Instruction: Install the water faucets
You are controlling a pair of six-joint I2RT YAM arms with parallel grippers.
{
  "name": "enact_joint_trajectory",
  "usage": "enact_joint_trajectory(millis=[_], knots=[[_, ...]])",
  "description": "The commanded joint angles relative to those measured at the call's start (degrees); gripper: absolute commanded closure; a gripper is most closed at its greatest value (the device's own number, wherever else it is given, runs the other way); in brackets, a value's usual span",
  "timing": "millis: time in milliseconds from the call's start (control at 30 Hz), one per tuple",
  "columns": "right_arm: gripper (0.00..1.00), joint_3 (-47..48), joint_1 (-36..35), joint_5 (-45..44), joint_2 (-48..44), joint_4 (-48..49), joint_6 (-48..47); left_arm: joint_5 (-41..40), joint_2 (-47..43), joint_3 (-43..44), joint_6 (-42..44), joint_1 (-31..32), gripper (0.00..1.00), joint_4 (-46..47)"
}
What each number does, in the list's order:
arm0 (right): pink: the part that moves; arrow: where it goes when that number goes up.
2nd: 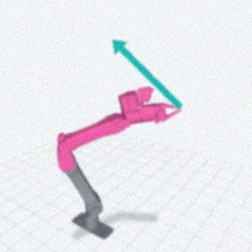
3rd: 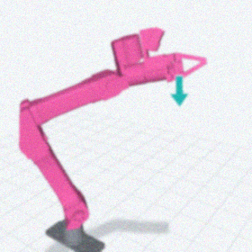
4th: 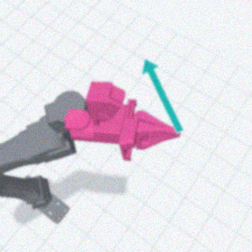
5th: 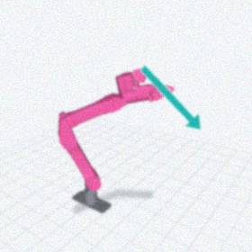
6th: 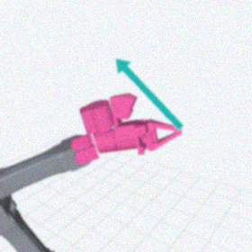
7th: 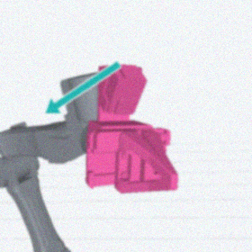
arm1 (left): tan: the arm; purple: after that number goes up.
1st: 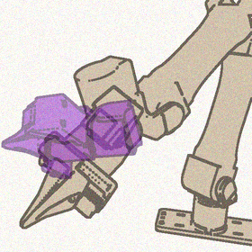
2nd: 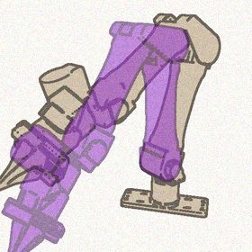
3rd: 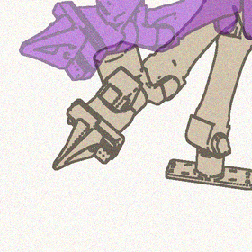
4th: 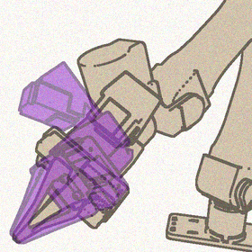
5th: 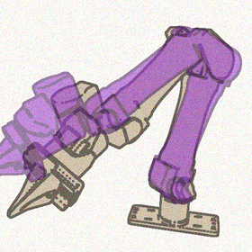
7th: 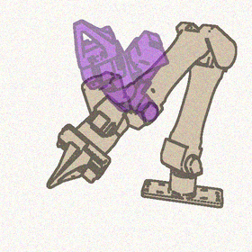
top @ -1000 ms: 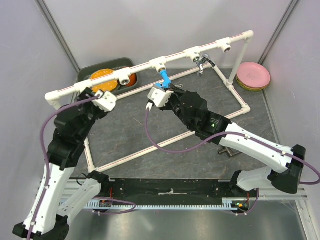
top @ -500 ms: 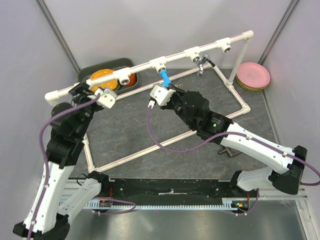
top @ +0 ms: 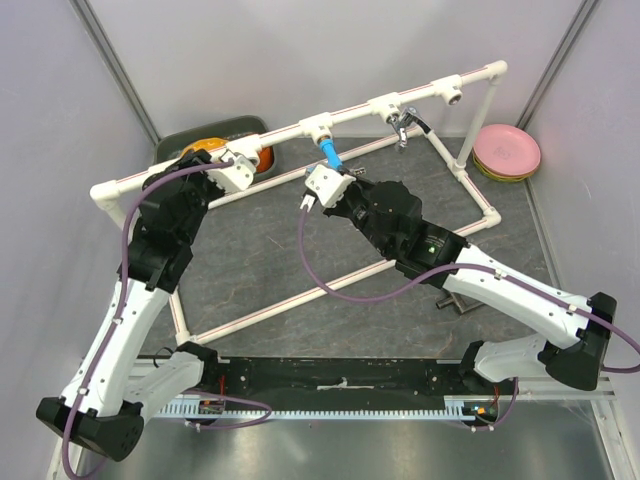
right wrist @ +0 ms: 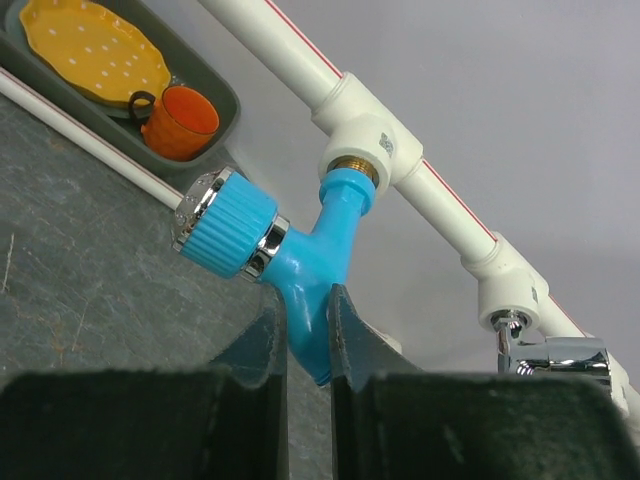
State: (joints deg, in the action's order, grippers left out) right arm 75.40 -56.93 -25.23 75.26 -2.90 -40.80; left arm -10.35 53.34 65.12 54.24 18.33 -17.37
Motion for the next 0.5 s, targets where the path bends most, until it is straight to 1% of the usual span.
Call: enact_joint_trajectory(millis=[0, 33, 67, 100, 133, 233, 333, 367, 433, 467], knots=[[1.0, -1.65, 0.85, -1.75, -0.29, 5.62, 10.81, -1.78, 1.32, -1.84, 1.75, -0.22, 0.58, 5.15], [1.0, -1.74, 0.94, -1.66, -0.21, 5.79, 11.78, -1.69, 1.41, -2.28, 1.66, -0.31, 0.63, 5.41], [1.0, -1.92, 0.94, -1.49, -0.21, 6.06, 12.49, -1.43, 1.41, -2.63, 1.49, -0.31, 0.74, 6.02], [1.0, -2.44, 0.94, -1.22, -0.29, 6.76, 14.32, -1.25, 1.5, -3.42, 1.31, -0.22, 0.79, 6.29], [1.0, -2.62, 0.94, -1.13, -0.29, 7.11, 15.12, -0.82, 1.5, -3.77, 1.13, -0.22, 0.87, 6.47], [1.0, -3.32, 1.2, -1.05, 0.06, 7.47, 16.8, 0.24, 0.8, -5.18, 0.61, -0.31, 0.97, 7.26], [1.0, -3.5, 1.29, -1.66, 0.06, 7.38, 16.72, 0.59, 0.01, -6.15, -0.01, -0.31, 0.97, 7.87], [0.92, -3.15, 1.29, -1.57, -0.55, 6.6, 16.28, 0.68, -0.17, -6.67, -0.1, -0.31, 0.97, 8.05], [0.73, -1.84, 1.29, -0.61, -1.34, 3.88, 13.39, 0.85, -0.52, -6.85, -0.18, -0.31, 0.98, 8.14], [0.65, -0.18, 1.29, 0.0, -2.31, 0.12, 12.33, 1.03, -0.69, -7.03, -0.27, -0.4, 0.98, 8.14]])
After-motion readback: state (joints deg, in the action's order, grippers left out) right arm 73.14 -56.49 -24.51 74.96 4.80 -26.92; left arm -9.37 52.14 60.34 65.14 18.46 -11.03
